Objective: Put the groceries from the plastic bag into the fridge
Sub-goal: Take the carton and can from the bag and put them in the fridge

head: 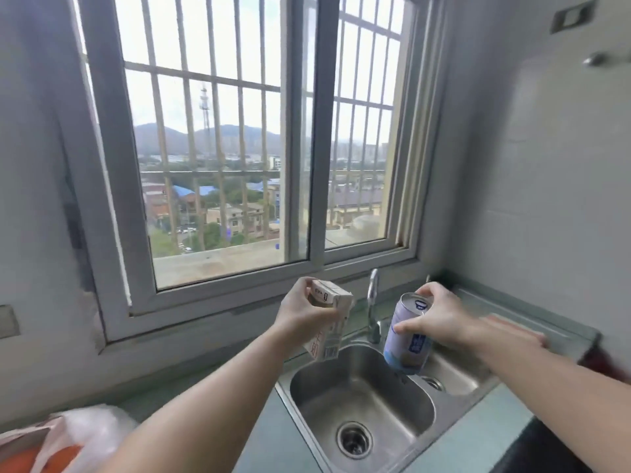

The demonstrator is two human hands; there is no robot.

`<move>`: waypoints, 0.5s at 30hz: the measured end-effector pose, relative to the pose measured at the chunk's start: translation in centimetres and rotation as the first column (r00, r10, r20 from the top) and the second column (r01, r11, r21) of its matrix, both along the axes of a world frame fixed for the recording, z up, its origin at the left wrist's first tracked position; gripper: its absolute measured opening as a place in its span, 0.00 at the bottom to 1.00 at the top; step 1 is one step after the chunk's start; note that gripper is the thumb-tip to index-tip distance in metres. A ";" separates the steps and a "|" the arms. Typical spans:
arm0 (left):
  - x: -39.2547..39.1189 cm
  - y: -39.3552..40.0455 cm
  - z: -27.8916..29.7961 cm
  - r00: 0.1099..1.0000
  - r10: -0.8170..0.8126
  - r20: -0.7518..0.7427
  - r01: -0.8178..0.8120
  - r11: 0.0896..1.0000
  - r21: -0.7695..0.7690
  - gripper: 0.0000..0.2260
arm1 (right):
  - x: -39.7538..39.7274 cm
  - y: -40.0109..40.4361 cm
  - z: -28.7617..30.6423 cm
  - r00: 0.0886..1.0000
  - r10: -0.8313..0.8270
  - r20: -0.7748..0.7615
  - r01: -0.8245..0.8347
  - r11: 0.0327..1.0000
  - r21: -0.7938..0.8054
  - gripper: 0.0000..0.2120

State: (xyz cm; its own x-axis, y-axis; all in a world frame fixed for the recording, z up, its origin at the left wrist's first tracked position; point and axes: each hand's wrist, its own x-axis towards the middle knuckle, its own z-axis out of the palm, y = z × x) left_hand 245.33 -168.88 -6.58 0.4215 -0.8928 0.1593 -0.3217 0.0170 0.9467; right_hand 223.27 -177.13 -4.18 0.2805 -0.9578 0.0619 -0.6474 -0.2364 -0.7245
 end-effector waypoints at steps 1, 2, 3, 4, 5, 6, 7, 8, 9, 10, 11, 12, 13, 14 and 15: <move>-2.0 -0.8 -0.2 0.999 -0.044 0.008 0.044 0.999 0.006 0.19 | -2.1 0.6 0.1 0.999 -0.040 -0.008 0.040 0.999 0.007 0.31; -4.0 -1.5 -0.2 0.996 -0.087 0.020 0.087 0.996 0.014 0.20 | -4.3 1.3 0.3 0.996 -0.086 -0.022 0.086 0.996 0.010 0.31; -6.0 -2.3 -0.2 0.991 -0.126 0.039 0.125 0.992 0.024 0.20 | -6.5 1.8 0.5 0.990 -0.133 -0.036 0.133 0.991 0.000 0.31; -8.2 -2.9 -0.1 0.985 -0.162 0.054 0.161 0.987 0.028 0.20 | -8.7 2.2 0.6 0.983 -0.179 -0.048 0.179 0.984 -0.011 0.34; -10.3 -3.6 0.1 0.978 -0.201 0.065 0.199 0.980 0.027 0.20 | -10.9 2.6 0.8 0.972 -0.228 -0.060 0.227 0.974 -0.027 0.36; -12.6 -4.0 0.3 0.969 -0.237 0.075 0.236 0.971 0.026 0.19 | -13.1 3.1 1.1 0.962 -0.269 -0.057 0.266 0.963 -0.042 0.37; -14.8 -4.5 0.6 0.959 -0.272 0.085 0.271 0.962 0.023 0.18 | -15.4 3.6 1.4 0.954 -0.297 -0.046 0.294 0.954 -0.049 0.35; -17.1 -4.9 0.9 0.948 -0.305 0.090 0.304 0.952 0.020 0.18 | -17.8 4.2 1.7 0.944 -0.328 -0.040 0.326 0.944 -0.055 0.32; -19.5 -5.2 1.3 0.938 -0.333 0.094 0.332 0.943 0.018 0.17 | -20.2 4.8 2.0 0.933 -0.358 -0.037 0.355 0.933 -0.064 0.30; -22.0 -5.5 1.6 0.929 -0.358 0.096 0.358 0.934 0.017 0.17 | -22.7 5.3 2.2 0.920 -0.389 -0.035 0.386 0.920 -0.071 0.29; -24.7 -5.8 1.9 0.918 -0.383 0.102 0.384 0.923 0.018 0.18 | -25.3 6.0 2.4 0.905 -0.425 -0.029 0.422 0.903 -0.077 0.29; -27.4 -6.0 2.2 0.906 -0.409 0.109 0.409 0.912 0.021 0.19 | -28.0 6.7 2.5 0.889 -0.458 -0.022 0.455 0.887 -0.079 0.29; -30.3 -6.2 2.5 0.893 -0.437 0.112 0.437 0.899 0.019 0.20 | -30.7 7.4 2.7 0.873 -0.487 -0.012 0.485 0.871 -0.080 0.29; -33.2 -6.2 2.7 0.880 -0.462 0.112 0.463 0.886 0.014 0.22 | -33.6 8.1 2.8 0.854 -0.520 -0.003 0.518 0.852 -0.074 0.28; -36.1 -6.1 2.9 0.867 -0.486 0.115 0.488 0.873 0.008 0.23 | -36.3 9.0 2.9 0.836 -0.549 -0.002 0.548 0.833 -0.076 0.28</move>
